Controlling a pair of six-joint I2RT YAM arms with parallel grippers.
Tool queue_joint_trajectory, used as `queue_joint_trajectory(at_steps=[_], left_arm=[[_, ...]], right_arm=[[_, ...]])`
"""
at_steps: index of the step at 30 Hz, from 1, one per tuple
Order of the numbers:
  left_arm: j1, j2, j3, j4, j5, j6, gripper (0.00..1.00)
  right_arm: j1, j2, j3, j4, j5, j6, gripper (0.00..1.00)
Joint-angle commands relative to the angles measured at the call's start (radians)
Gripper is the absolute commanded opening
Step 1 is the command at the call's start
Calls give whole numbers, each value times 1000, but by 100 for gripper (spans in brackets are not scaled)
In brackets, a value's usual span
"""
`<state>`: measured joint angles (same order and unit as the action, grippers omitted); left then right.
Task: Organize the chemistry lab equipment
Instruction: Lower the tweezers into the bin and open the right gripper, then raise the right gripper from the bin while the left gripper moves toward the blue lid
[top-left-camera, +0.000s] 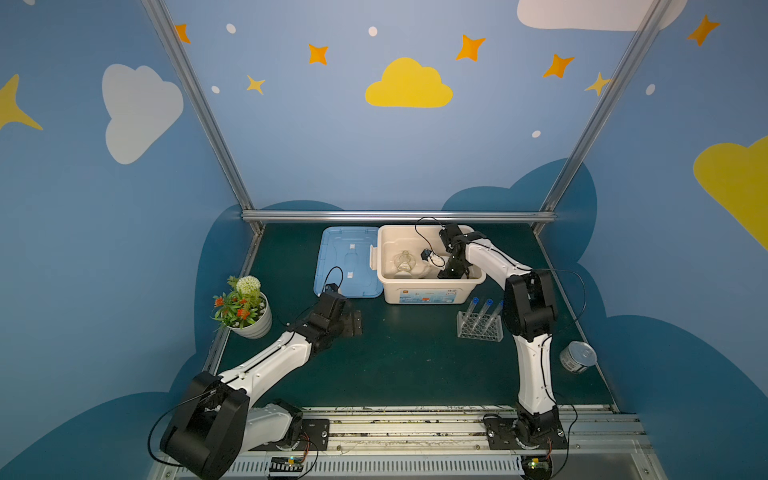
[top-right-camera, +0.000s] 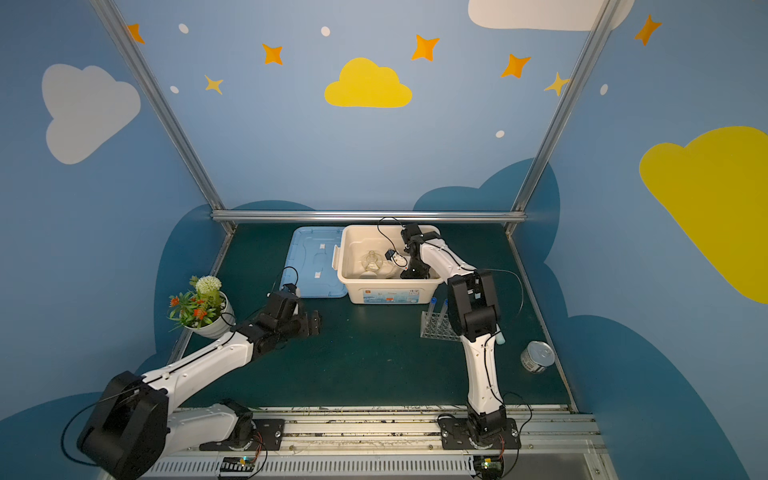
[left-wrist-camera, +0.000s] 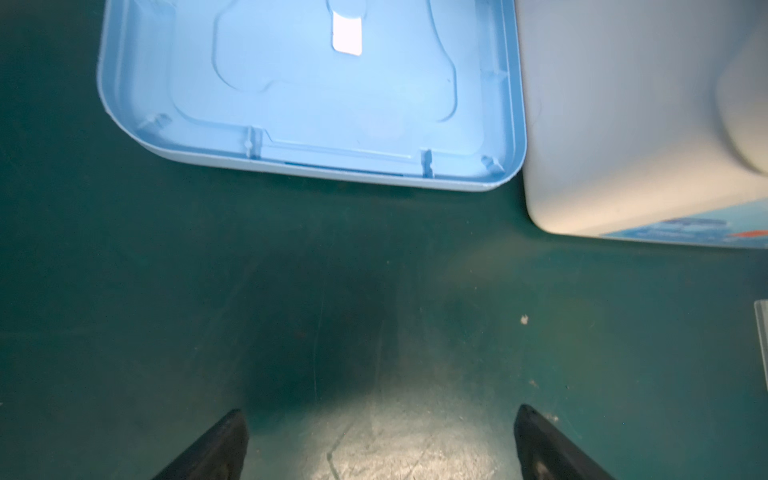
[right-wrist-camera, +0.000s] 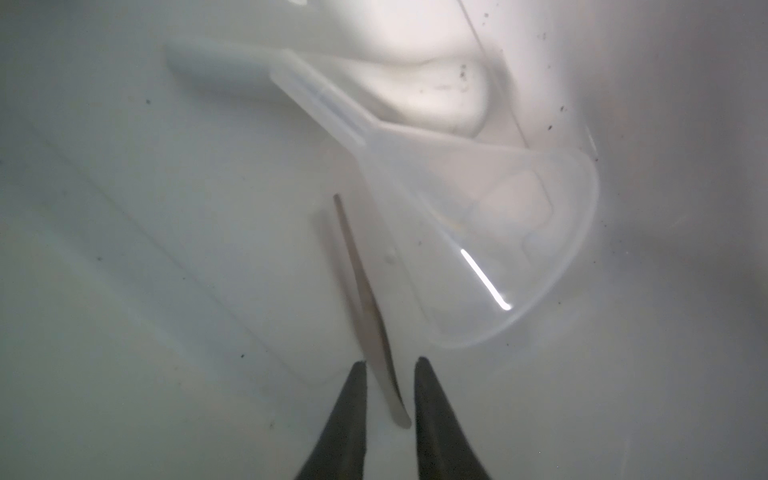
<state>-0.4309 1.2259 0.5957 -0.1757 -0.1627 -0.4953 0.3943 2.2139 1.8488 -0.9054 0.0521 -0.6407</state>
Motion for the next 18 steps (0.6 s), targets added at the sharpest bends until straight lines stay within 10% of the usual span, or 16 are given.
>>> queue_joint_trajectory(at_steps=[1,18], left_arm=[[21,0,27,-17,-32,-28,100],[200,115,152,-86,57,-182,100]], right_arm=[[-3,17,24,-18,-7,24,32],[20,-137,-23,16,18,80,48]])
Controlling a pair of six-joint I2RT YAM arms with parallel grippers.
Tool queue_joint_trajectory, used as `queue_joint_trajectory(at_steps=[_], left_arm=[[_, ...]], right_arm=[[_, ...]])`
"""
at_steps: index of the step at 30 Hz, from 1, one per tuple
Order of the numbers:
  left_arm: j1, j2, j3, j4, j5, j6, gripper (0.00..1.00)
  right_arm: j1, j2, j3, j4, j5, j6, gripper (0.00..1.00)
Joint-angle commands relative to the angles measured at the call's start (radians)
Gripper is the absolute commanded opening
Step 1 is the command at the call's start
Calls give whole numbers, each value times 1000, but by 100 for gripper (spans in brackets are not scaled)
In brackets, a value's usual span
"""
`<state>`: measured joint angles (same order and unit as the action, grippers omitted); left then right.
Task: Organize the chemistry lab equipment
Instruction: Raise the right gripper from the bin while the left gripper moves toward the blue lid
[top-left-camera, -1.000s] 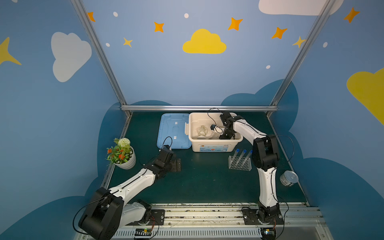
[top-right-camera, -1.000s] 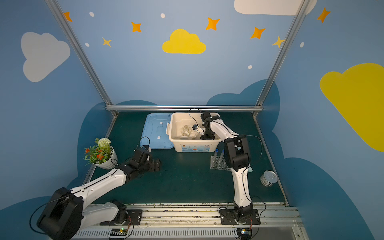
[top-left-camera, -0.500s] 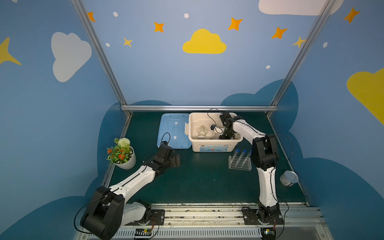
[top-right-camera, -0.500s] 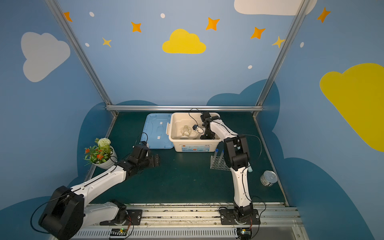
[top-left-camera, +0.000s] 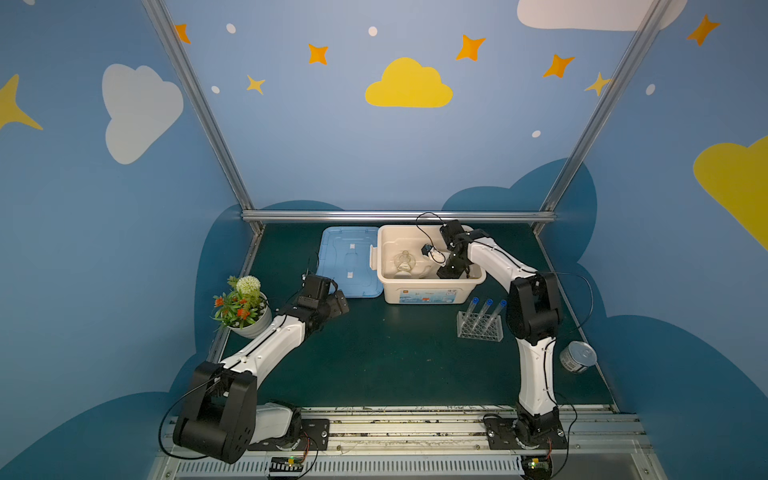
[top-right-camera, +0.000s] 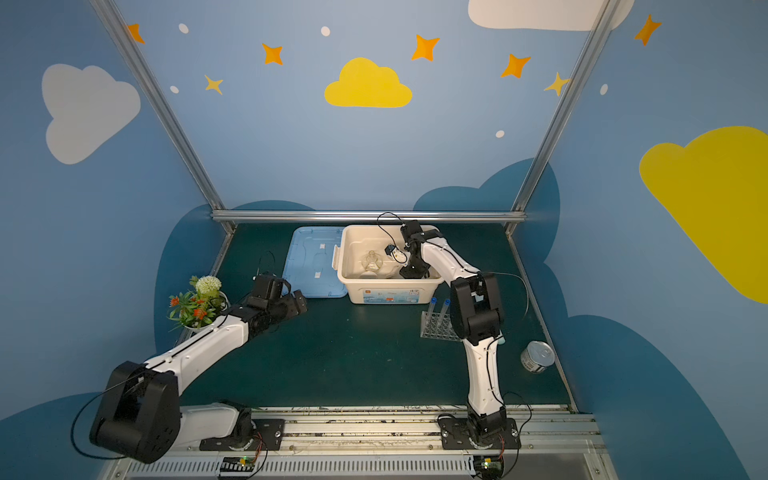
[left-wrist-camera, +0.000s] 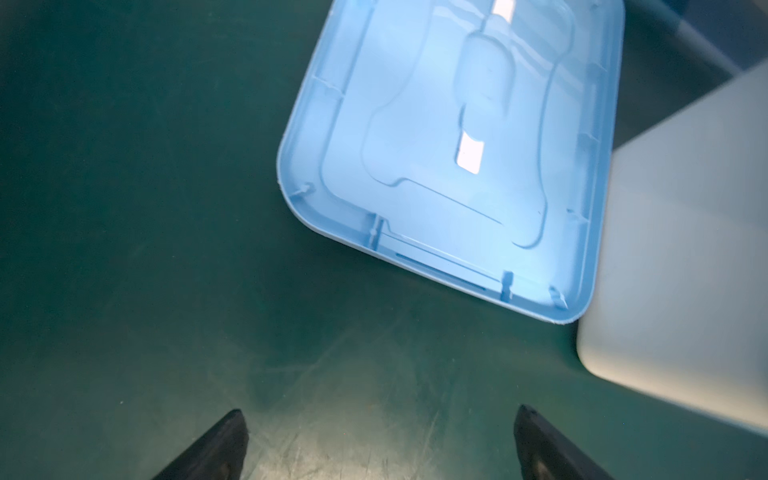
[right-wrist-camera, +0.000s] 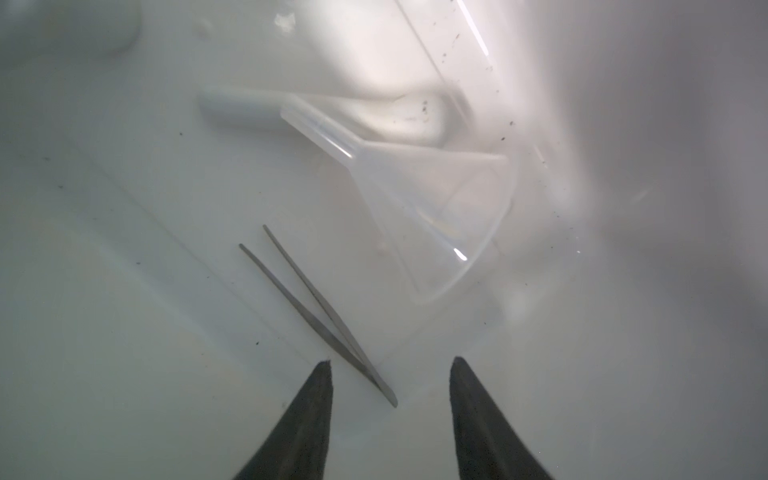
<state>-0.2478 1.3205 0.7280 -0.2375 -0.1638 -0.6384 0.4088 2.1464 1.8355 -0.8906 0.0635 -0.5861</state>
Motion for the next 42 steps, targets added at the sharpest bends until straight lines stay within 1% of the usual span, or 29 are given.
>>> queue_joint_trajectory(at_steps=[1,7,10,14,15,19,22,24,27,30,33,37,39,42], left_arm=[[25,29,23,-17,86,-46,100],[39,93,20,52,240,-140,96],[41,131,31,67,257,-187,93],[50,172,69,61,262,-204,90],[53,181,83,53,259,-199,90],[75,192,131,-2,232,-158,90],[90,185,157,-43,172,-130,90],[120,190,173,-72,148,-109,92],[178,199,177,-78,141,-90,92],[227,226,204,-78,144,-46,93],[257,280,262,-92,152,14,94],[292,384,350,-104,196,86,92],[308,449,408,-125,224,137,88],[320,528,482,-170,237,169,81]], right_arm=[[5,-82,-13,4,13,36,48],[4,-157,-44,28,65,141,51],[4,-186,-62,32,82,201,52],[-9,-230,-96,56,105,271,53],[-15,-244,-109,70,105,305,54],[-31,-299,-152,100,96,374,57],[-39,-335,-184,116,90,419,60],[-46,-365,-206,126,74,456,63],[-57,-410,-243,142,29,499,68],[-65,-453,-277,156,-5,523,70],[-71,-498,-304,171,-18,540,70],[-79,-558,-356,205,-36,529,71],[-86,-592,-385,221,-46,520,71],[-98,-636,-425,240,-49,524,71]])
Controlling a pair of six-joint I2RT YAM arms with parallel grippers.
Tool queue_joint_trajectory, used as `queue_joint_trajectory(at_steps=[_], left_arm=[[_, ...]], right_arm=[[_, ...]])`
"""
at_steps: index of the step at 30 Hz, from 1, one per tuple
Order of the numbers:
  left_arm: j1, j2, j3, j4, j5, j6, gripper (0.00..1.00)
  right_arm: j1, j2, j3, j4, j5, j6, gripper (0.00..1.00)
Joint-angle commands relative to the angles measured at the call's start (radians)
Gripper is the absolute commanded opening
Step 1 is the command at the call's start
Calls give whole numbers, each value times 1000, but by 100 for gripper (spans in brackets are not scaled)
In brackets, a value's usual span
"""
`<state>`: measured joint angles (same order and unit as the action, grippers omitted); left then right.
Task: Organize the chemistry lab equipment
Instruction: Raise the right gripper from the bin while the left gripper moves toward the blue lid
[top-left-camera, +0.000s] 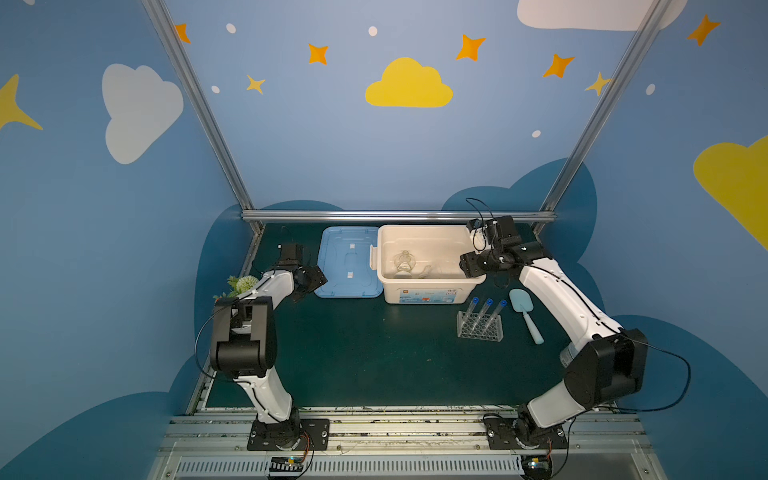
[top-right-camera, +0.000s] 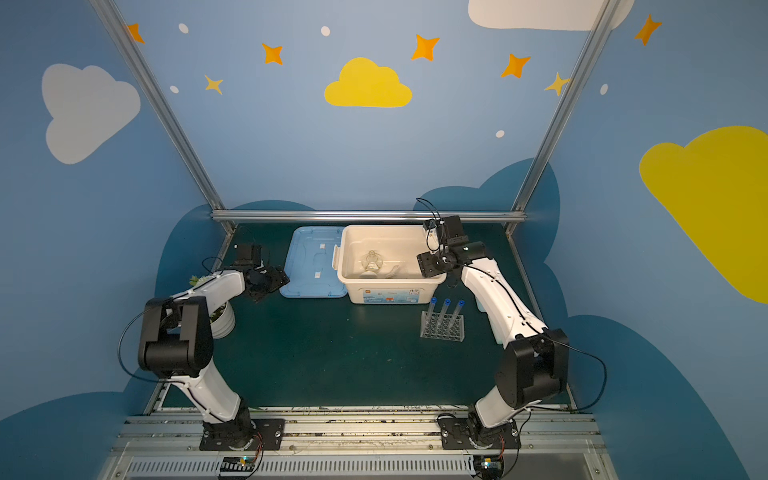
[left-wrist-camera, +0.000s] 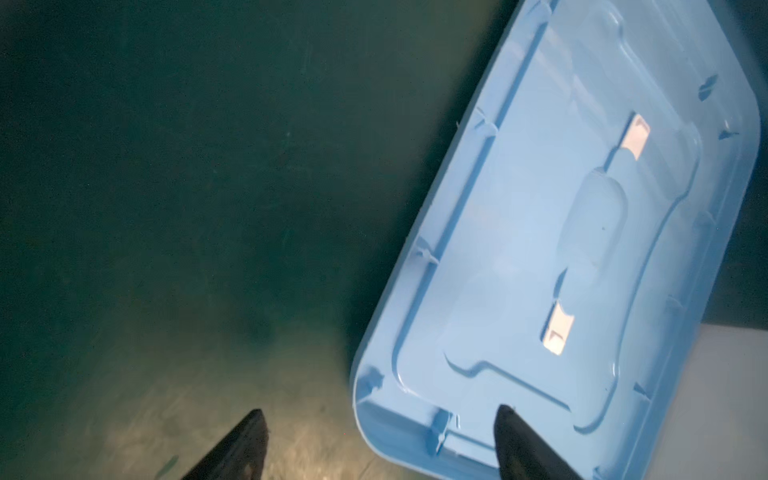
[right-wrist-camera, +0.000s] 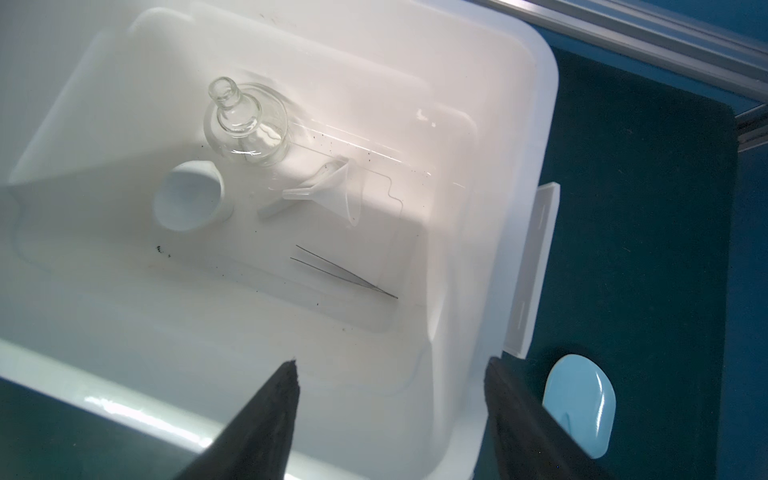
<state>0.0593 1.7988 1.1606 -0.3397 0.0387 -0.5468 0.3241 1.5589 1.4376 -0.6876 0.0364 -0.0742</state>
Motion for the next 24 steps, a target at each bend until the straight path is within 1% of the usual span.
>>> queue_joint_trajectory(at_steps=[1,4,9,10,14,19,24], left_arm=[[13,65,63,-69,31,84,79],[13,103,101,-61,18,98,71],[12,159,173,-106,-11,145,55],[11,165,180,-108,-10,153,53],[7,193,211,-131,-17,174,53],[4,214,262,-145,-39,184,57],[4,264,362,-192,-48,200,57]], right_arm=[[-18,-62,-38,43,-23,13,71],[-35,-100,-71,66,-35,21,71],[-51,-143,-101,74,-42,19,72],[-53,-148,-105,73,-43,15,72],[-65,-157,-119,68,-44,13,72],[-73,-165,-122,63,-56,13,72],[-79,-174,-129,66,-59,14,73]])
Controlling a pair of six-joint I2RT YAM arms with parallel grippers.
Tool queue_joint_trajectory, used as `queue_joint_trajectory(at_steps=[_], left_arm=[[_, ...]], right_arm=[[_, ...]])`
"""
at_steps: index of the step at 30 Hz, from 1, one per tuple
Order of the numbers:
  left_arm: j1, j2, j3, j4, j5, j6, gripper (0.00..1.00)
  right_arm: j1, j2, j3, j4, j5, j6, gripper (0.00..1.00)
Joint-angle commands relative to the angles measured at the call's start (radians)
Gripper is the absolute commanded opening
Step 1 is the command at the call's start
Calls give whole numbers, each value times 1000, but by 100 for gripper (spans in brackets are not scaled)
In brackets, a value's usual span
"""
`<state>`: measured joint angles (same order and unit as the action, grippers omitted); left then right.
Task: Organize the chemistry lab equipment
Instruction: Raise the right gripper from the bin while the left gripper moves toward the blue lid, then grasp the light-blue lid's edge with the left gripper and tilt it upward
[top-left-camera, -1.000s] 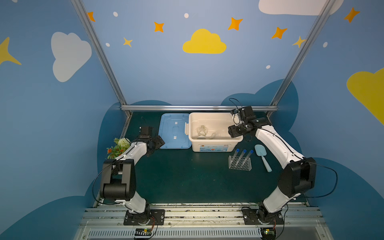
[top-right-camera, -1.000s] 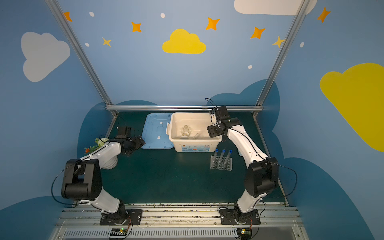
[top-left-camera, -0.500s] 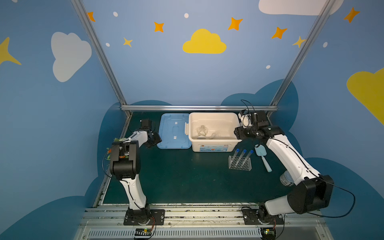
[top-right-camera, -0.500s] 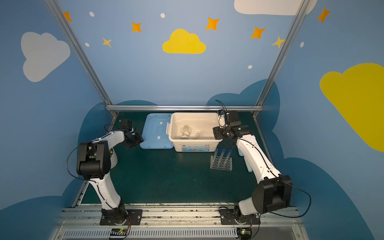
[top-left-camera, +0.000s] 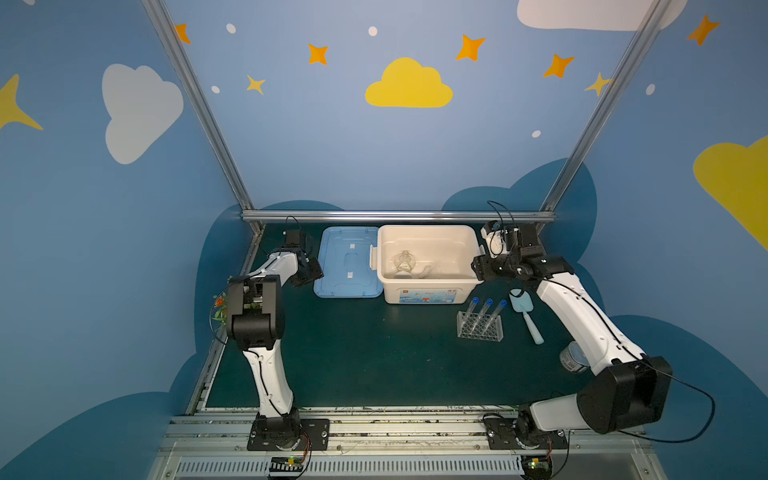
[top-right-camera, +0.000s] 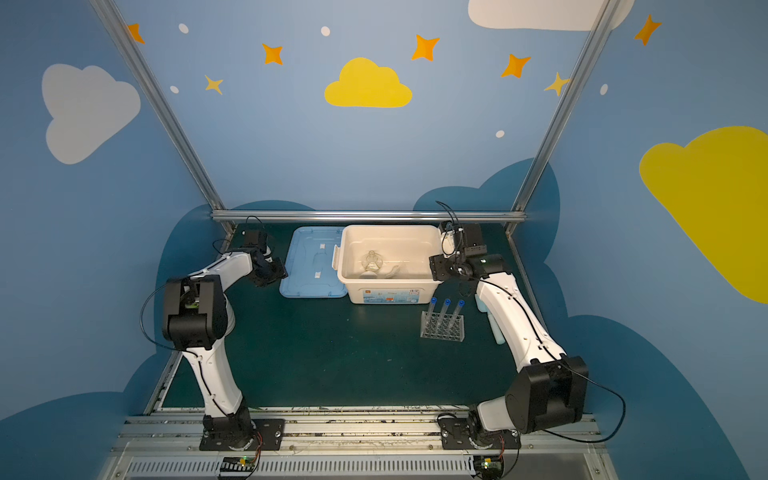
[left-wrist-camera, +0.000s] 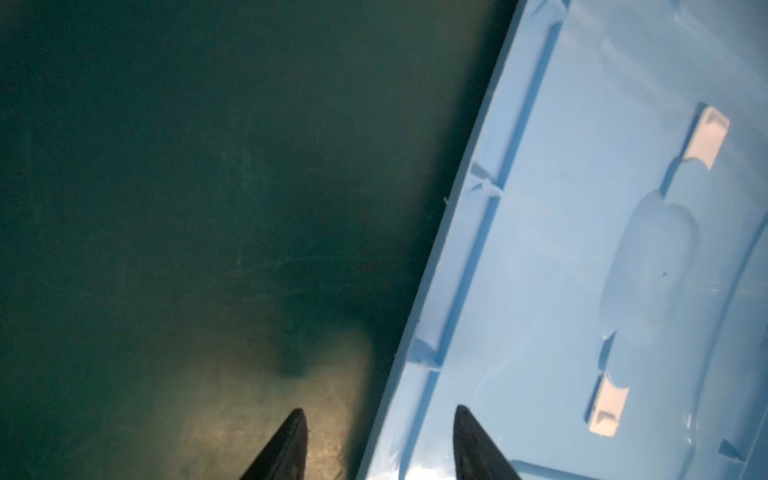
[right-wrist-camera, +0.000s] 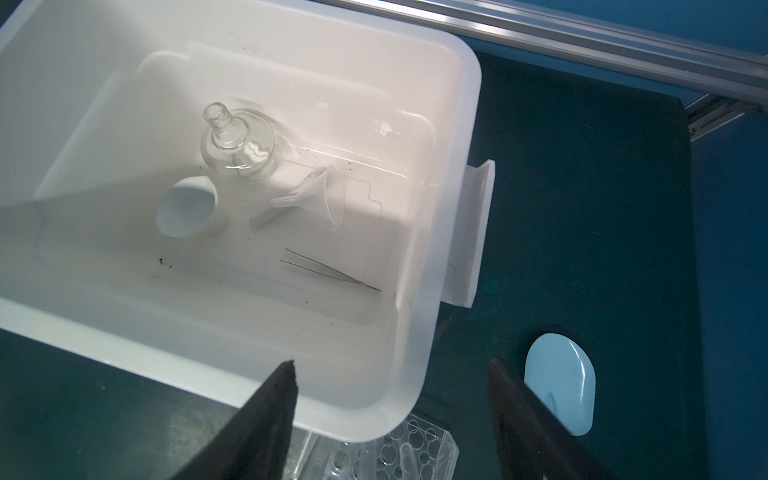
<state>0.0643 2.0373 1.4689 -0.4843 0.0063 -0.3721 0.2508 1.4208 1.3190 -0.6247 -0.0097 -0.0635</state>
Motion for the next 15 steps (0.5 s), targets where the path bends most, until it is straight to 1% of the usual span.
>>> queue_joint_trajectory(at_steps=[1,5,8,15], left_arm=[[-1,42,79,-63,-19,29,57],[-2,94,144,-119,-26,39,53],[-4,108,144,-123,-41,43,45],[-14,157,209,-177,-54,82,43]], right_arm=[[-7,-37,-12,1,-13,5,72],[-9,-44,-13,-9,-6,6,72],[-15,-54,-23,-3,-5,2,73],[-20,-56,-19,-3,-24,8,73]])
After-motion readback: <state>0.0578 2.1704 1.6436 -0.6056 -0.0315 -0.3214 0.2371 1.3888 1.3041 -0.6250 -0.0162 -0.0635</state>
